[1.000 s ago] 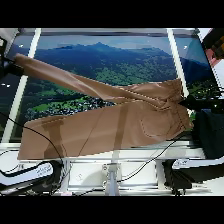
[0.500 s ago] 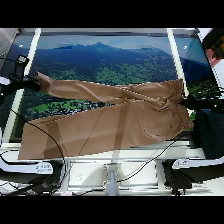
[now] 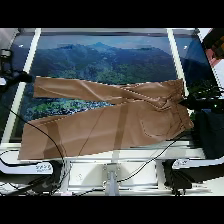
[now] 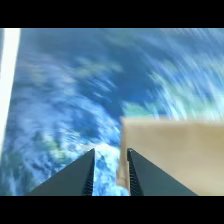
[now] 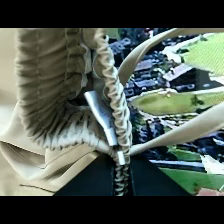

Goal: Fold the clothes and pants, and hang the long-sleeved shirts on hangers.

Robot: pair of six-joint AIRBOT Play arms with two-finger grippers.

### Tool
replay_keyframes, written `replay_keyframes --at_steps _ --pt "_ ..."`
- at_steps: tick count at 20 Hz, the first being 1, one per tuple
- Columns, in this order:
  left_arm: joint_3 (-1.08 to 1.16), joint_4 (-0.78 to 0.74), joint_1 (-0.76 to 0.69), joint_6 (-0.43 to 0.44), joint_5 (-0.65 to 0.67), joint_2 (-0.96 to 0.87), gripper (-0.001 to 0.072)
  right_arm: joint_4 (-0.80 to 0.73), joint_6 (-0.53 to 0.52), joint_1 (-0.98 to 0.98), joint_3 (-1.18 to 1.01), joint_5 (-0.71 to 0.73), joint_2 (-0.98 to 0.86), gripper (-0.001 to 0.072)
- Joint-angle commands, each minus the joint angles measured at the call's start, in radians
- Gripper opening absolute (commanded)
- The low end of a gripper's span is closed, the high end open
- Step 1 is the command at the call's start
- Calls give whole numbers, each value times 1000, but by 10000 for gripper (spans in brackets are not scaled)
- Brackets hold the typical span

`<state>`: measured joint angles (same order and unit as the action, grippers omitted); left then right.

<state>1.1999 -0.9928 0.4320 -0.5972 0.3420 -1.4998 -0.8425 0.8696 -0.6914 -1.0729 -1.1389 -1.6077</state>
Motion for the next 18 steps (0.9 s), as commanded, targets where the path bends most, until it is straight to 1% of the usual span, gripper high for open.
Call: replay_keyframes --at_steps 1,2,3,4,6,8,11,15,16,18 --pt "0 -1 60 -423 37 35 293 0 0 0 -1 0 0 37" --pt "0 -1 93 -537 149 29 402 0 0 0 -1 -1 0 37" --pt "0 -1 126 -629 262 19 494 0 0 0 -1 0 0 37" --pt "0 -1 162 -692 379 9 539 0 0 0 -1 0 0 38" --pt "0 -1 222 -705 563 -13 538 0 0 0 -1 3 0 37" --pt "-1 -2 262 -705 660 -35 539 0 0 0 -1 7 0 38" --pt "-1 -2 274 -704 673 -80 540 0 0 0 -1 6 0 38" --pt "-1 19 245 -703 666 -172 539 1 0 0 -1 6 0 38" --pt "-1 32 237 -703 652 -195 540 1 0 0 -1 6 0 38" --pt "-1 87 225 -696 575 -222 540 1 0 0 -1 6 0 37"
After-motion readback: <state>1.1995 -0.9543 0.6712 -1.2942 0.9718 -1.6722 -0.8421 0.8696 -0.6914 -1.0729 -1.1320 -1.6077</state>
